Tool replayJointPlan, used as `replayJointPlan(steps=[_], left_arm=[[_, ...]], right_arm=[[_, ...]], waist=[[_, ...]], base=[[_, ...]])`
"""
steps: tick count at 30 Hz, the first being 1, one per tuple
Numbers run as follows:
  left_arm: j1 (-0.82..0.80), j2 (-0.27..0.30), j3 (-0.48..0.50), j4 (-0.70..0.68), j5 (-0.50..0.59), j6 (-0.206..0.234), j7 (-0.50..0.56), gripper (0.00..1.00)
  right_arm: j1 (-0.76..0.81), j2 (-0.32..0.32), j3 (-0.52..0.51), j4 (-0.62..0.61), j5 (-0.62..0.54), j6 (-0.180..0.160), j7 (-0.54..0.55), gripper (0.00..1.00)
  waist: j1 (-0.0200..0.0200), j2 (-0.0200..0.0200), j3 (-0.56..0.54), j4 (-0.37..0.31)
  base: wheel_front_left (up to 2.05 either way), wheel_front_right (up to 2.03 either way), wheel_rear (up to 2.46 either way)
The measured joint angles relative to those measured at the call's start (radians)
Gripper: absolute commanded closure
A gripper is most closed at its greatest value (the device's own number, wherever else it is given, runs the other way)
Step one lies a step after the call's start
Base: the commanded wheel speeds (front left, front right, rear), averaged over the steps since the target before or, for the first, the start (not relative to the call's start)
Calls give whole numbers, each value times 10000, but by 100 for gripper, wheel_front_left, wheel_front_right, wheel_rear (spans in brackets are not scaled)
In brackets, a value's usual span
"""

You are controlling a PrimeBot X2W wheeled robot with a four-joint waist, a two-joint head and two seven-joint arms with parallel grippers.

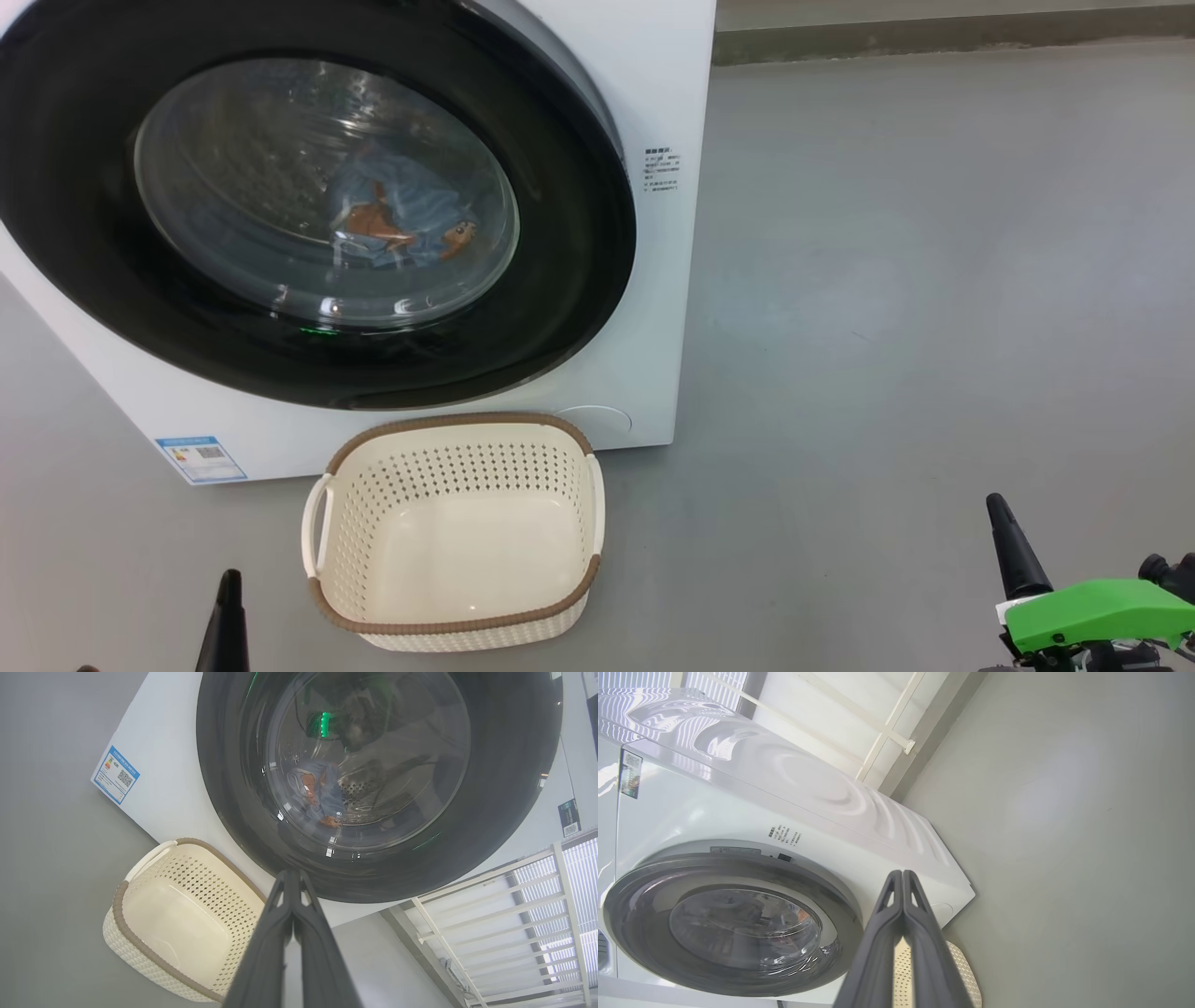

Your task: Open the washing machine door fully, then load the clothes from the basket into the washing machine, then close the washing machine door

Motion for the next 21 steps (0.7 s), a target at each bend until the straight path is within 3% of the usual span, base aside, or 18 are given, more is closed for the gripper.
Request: replayJointPlan(steps=[21], left_arm=[[-208, -148, 102, -155, -1918, 0, 562, 100]], right_arm=[[-156, 207, -326, -272, 1697, -2, 569, 100]], waist=[[0, 0, -27, 65]], base=[[0, 0, 0]])
